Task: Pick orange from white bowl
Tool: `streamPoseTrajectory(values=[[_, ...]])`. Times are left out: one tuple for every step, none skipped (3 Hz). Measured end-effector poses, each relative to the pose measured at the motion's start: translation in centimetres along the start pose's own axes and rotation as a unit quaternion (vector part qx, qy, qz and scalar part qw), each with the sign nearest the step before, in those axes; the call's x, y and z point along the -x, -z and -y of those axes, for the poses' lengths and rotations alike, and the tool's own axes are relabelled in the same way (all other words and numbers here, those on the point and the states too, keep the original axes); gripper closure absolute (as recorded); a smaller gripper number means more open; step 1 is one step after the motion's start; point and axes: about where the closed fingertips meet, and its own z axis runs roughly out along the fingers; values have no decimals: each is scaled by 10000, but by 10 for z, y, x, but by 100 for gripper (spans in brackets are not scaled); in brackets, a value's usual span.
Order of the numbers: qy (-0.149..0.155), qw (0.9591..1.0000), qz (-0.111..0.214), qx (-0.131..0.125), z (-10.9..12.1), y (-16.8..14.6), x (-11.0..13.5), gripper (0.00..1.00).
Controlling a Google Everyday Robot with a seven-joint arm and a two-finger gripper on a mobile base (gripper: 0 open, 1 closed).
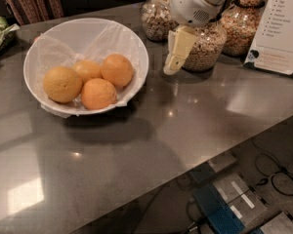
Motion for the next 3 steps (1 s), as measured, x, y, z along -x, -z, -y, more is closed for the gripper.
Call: streamPoseTrajectory(values=[[6,9993,320,192,-1,-34,9,0],[4,9993,323,194,-1,-35,9,0],[-115,9981,541,273,-1,-48,17,0]])
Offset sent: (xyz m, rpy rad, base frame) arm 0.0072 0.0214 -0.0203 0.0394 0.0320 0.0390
